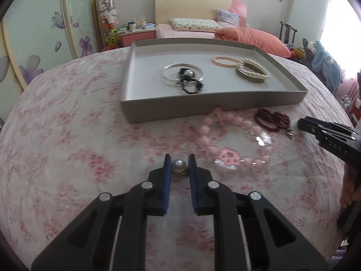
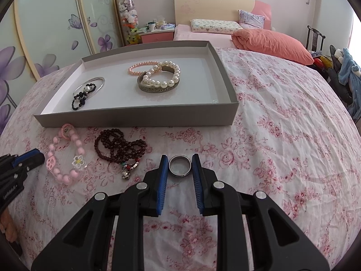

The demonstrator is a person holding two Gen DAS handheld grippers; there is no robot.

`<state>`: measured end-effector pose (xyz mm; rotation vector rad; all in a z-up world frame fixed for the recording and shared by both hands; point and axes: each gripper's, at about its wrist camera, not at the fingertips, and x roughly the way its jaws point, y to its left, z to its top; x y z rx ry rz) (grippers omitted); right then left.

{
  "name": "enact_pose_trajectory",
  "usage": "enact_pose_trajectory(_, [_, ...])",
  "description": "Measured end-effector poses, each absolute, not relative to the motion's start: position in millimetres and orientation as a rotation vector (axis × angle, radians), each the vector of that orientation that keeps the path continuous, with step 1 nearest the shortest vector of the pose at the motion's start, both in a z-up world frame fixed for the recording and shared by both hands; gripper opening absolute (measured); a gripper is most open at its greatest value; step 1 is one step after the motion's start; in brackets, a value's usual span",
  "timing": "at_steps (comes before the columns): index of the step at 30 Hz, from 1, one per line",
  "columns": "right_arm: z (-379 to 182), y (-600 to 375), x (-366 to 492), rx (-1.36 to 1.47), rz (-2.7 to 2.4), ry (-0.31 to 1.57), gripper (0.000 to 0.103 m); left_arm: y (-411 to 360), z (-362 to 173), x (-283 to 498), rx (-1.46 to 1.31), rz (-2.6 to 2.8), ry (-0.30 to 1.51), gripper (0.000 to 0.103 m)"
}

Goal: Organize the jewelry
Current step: 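Grasp a second pearl stud with the left tool while the right tool grasps the silver ring, then carry the stud over the tray with the left tool while the right tool carries the ring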

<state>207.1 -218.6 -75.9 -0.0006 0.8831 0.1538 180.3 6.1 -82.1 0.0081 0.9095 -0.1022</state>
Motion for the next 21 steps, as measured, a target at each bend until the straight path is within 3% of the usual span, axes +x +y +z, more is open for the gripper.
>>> enact_pose_trajectory(8, [-68,-217,198,0.015,0.163,0.854,0.023,17,-74,178,-0.016,-0.08,0.889,0.016])
enact_pose_trajectory(21, [-16,-199,163,0.011,0.208,0.645,0.023,7,-27,155,0.001,-0.035,0.693,0.016])
